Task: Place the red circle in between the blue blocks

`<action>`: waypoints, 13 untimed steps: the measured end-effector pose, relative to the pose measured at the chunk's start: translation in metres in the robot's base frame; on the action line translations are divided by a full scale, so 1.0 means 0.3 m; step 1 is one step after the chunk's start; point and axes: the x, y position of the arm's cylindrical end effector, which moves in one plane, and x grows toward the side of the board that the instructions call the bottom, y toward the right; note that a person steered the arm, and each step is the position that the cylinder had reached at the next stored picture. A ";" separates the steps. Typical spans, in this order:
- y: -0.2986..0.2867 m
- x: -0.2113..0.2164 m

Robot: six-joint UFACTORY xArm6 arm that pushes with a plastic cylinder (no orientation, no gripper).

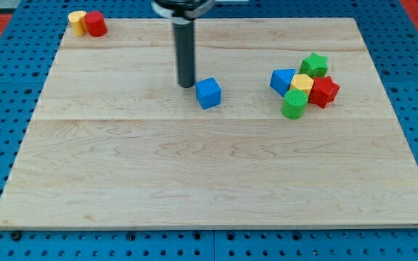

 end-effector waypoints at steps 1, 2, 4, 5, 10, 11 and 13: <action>0.152 0.093; 0.473 0.093; -0.024 0.026; -0.255 -0.194; -0.300 -0.500; -0.029 -0.434; 0.453 -0.158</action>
